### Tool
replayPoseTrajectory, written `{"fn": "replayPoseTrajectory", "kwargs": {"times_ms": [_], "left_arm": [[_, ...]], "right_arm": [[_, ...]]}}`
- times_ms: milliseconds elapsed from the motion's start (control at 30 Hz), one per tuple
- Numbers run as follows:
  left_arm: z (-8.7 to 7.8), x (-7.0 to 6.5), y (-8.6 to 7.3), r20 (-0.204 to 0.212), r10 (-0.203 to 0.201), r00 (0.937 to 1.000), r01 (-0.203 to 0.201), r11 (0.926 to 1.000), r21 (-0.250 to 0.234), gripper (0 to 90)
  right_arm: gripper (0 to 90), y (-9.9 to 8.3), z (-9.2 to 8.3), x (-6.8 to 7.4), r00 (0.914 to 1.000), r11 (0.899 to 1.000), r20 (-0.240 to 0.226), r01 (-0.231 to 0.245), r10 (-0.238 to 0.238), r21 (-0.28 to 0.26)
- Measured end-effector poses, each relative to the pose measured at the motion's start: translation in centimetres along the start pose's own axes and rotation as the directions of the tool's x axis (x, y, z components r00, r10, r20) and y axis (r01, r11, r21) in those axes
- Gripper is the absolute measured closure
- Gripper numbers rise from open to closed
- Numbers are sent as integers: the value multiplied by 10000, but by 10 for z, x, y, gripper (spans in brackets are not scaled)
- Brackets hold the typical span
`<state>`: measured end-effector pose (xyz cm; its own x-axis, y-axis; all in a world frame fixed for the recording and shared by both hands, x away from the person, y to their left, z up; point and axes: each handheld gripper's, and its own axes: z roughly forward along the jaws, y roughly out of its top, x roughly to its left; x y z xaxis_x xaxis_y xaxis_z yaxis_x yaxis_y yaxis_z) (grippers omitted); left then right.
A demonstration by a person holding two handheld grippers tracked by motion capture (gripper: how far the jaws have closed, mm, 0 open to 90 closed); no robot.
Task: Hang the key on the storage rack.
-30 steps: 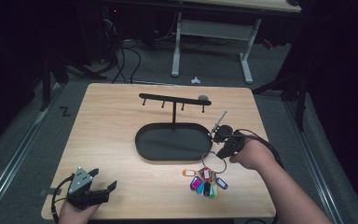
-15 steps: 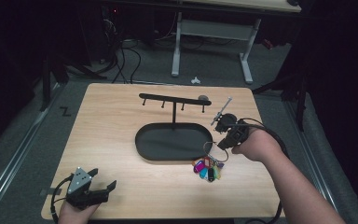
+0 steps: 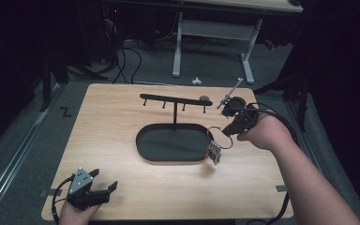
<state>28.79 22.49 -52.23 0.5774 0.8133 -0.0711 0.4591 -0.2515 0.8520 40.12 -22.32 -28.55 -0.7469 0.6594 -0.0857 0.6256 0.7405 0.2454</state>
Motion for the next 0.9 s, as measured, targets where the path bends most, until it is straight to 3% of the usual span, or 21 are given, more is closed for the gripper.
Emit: {"fn": "replayPoseTrajectory", "kwargs": {"times_ms": [367,900], "left_arm": [[1,0,1,20,28,10000,-28,10000,26,150],[-2,1,0,32,18,10000,-18,10000,-15,150]], "right_arm": [[876,16,-17,-4,9999,9996,166,37,-32,-273],[876,42,-3,-15,10000,9990,-7,-5,4,-445]]}}
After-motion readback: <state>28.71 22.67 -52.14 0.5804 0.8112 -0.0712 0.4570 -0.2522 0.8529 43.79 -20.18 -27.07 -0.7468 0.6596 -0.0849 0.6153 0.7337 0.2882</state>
